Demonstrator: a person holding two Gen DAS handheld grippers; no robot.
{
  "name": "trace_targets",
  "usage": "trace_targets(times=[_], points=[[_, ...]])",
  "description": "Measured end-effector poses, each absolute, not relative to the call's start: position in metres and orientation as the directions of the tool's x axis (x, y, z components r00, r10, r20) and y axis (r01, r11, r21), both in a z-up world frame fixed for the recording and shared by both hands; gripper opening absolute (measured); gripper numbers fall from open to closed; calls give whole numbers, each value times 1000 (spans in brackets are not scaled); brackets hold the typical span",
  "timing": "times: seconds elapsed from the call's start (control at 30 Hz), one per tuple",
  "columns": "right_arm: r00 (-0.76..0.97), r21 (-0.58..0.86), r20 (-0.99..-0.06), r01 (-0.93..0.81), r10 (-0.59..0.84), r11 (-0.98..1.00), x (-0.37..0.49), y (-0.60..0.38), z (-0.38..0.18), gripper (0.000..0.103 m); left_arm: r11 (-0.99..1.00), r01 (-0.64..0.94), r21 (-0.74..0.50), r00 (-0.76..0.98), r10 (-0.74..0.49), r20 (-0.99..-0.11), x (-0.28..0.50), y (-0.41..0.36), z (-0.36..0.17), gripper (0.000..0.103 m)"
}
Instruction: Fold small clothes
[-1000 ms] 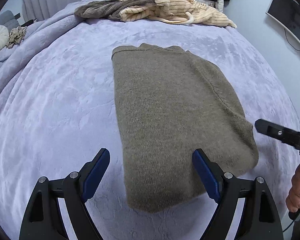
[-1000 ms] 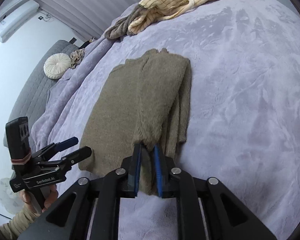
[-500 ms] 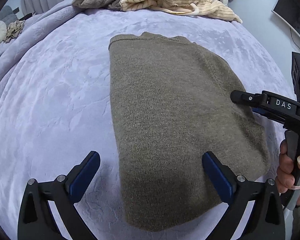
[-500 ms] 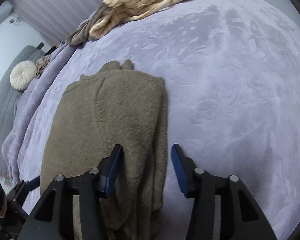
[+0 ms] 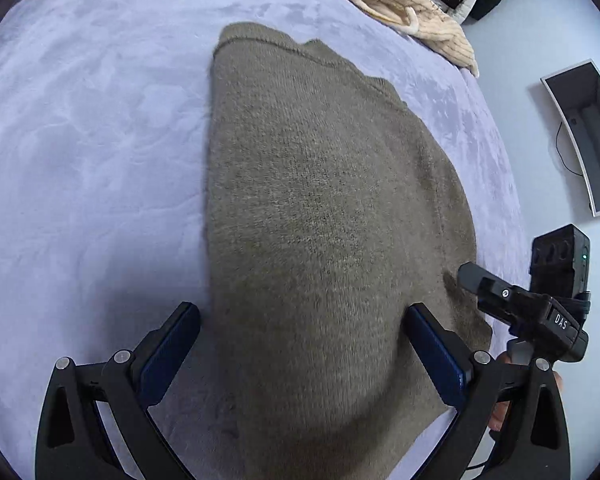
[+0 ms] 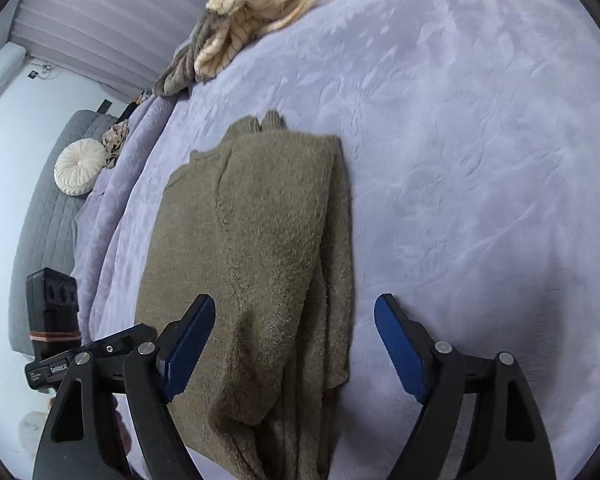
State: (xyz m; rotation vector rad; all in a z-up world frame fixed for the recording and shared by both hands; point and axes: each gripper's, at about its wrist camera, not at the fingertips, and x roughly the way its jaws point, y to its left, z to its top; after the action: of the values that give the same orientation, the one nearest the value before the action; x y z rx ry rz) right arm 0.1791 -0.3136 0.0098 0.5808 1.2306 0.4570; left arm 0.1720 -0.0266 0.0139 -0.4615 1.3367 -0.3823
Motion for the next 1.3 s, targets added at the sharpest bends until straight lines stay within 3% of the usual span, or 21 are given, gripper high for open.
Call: trace_targets(times=[0.07, 0.1, 0.17, 0.23, 0.27, 0.4, 0.63, 1.3], points=[[266, 624, -748, -33, 608, 781, 186, -302, -1, 84, 843, 6, -538, 158, -532, -832, 178, -39, 3, 102], [277, 599, -762, -44, 586, 800, 189, -296, -3, 82, 851, 17, -525, 159, -520, -839, 180, -45, 2, 94], [279, 602, -759, -44, 588, 798, 193, -290, -3, 53, 866, 43, -497, 175, -497, -850, 181, -54, 7, 81], [285, 585, -765, -67, 578, 808, 193, -282, 6, 37, 874, 76, -481, 195, -486, -852, 176, -59, 18, 67], [295, 556, -776, -97, 558, 825, 191, -278, 14, 35, 879, 91, -468, 206, -476, -855, 173, -60, 23, 61], [336, 505, -778, -168, 530, 847, 177, -262, 43, 34, 909, 129, -396, 238, -416, -878, 163, -67, 42, 55], [386, 443, -779, -218, 494, 869, 150, -243, 81, 33, 919, 161, -360, 275, -393, -878, 136, -66, 69, 55], [405, 407, -767, -293, 498, 865, 40, -215, 101, 33, 941, 199, -274, 359, -330, -873, 23, -52, 96, 55]])
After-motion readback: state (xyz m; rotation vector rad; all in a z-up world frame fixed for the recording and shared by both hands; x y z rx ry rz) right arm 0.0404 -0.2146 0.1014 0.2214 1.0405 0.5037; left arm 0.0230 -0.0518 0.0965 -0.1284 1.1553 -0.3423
